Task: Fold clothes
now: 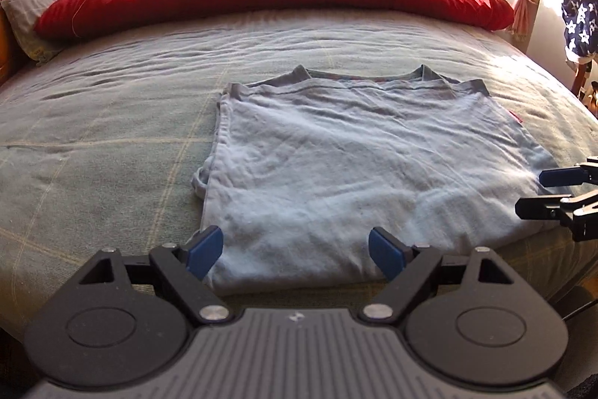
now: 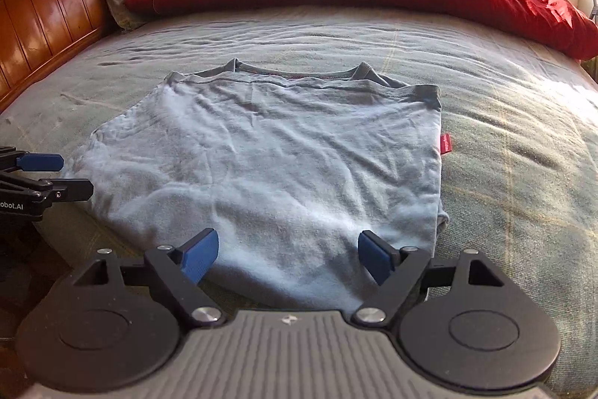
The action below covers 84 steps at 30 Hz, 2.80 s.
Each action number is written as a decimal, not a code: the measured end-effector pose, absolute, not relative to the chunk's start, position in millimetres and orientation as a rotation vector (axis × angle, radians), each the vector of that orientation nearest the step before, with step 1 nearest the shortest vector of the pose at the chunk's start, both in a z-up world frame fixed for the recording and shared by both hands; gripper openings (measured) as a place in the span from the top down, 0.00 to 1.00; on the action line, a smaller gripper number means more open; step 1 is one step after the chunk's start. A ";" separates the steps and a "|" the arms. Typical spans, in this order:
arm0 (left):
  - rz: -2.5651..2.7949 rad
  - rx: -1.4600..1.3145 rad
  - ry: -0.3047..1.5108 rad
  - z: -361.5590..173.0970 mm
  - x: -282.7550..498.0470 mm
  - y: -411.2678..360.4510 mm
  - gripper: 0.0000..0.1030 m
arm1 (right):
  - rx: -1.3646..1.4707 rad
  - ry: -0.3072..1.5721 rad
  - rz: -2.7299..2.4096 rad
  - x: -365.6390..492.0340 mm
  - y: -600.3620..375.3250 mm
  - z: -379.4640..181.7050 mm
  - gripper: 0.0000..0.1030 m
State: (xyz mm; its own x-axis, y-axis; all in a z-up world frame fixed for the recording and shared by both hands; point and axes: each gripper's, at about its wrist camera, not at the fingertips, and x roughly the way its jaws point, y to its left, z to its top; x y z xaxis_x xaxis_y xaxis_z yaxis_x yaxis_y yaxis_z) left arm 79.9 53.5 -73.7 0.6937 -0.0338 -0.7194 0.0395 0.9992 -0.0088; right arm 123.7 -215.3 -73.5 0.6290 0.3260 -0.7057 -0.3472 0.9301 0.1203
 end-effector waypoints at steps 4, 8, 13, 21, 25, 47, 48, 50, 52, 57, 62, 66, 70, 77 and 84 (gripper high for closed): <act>-0.025 -0.017 0.873 -91.2 84.0 59.5 0.17 | -0.049 0.796 0.383 118.5 -211.5 -70.8 0.17; -0.033 -0.006 0.841 -82.4 66.8 68.3 0.17 | -0.073 0.800 0.358 112.7 -212.9 -71.9 0.17; 0.001 -0.030 0.804 -72.8 59.1 84.8 0.17 | -0.067 0.806 0.354 110.6 -213.5 -75.2 0.17; -0.095 -0.030 0.797 -79.7 72.7 68.0 0.17 | -0.072 0.818 0.356 111.5 -211.1 -80.5 0.16; -0.085 0.000 0.841 -89.8 78.2 58.9 0.17 | -0.078 0.823 0.355 111.4 -210.2 -84.7 0.12; -0.097 0.075 0.845 -75.9 99.4 35.9 0.16 | 0.034 0.665 0.315 95.6 -246.2 -75.6 0.10; -0.111 0.073 0.838 -74.5 99.7 34.0 0.16 | 0.036 0.663 0.322 98.6 -244.2 -76.2 0.09; -0.136 0.073 0.824 -71.3 100.0 29.4 0.16 | 0.041 0.660 0.336 104.6 -240.1 -77.4 0.08; -0.154 0.060 0.821 -70.1 99.6 28.1 0.16 | 0.050 0.668 0.339 108.6 -236.8 -81.6 0.08; -0.141 0.040 0.866 -81.5 98.6 33.6 0.15 | 0.047 0.713 0.344 104.4 -230.8 -97.0 0.05; -0.142 0.007 0.851 -79.0 87.4 39.6 0.15 | 0.039 0.708 0.345 101.2 -227.2 -91.8 0.04; -0.213 0.007 0.808 -69.8 84.0 28.1 0.13 | 0.017 0.695 0.372 104.2 -216.6 -86.8 0.03; -0.266 0.014 0.817 -73.2 91.5 11.8 0.13 | -0.016 0.724 0.370 105.1 -207.5 -95.3 0.02; -0.257 -0.035 0.849 -79.1 92.4 18.4 0.12 | 0.004 0.669 0.449 92.4 -199.7 -80.1 0.01; -0.230 -0.088 0.849 -76.6 92.9 32.6 0.12 | 0.008 0.742 0.522 91.3 -175.1 -97.5 0.00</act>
